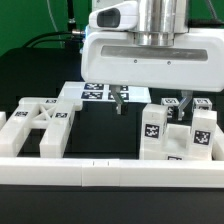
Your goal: Assemble chair
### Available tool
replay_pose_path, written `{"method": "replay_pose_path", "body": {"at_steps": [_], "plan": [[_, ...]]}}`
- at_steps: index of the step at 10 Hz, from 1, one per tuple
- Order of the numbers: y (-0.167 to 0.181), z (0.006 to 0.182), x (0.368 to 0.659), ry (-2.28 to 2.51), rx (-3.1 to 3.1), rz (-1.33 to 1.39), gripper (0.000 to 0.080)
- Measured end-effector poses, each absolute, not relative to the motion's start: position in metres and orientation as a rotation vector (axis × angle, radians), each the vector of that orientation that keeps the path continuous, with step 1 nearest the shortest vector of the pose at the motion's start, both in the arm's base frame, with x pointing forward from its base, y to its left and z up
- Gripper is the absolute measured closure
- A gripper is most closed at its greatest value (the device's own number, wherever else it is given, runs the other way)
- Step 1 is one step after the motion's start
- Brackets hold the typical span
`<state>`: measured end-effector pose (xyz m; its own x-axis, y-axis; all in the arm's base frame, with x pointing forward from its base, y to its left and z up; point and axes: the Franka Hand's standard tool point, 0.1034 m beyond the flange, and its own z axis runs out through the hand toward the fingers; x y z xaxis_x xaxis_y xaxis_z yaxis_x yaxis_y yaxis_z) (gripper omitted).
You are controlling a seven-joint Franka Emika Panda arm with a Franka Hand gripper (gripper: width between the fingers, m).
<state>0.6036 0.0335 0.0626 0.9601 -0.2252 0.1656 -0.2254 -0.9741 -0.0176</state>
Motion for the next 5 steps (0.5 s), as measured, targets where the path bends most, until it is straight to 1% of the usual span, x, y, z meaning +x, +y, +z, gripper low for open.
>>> {"method": "replay_pose_path", "body": {"at_steps": [2, 5], "plan": [[0.029, 0.043, 0.602, -0.363, 3.089, 0.282, 0.015], [0.027, 0.042, 0.604, -0.361, 3.084, 0.306, 0.015]]}}
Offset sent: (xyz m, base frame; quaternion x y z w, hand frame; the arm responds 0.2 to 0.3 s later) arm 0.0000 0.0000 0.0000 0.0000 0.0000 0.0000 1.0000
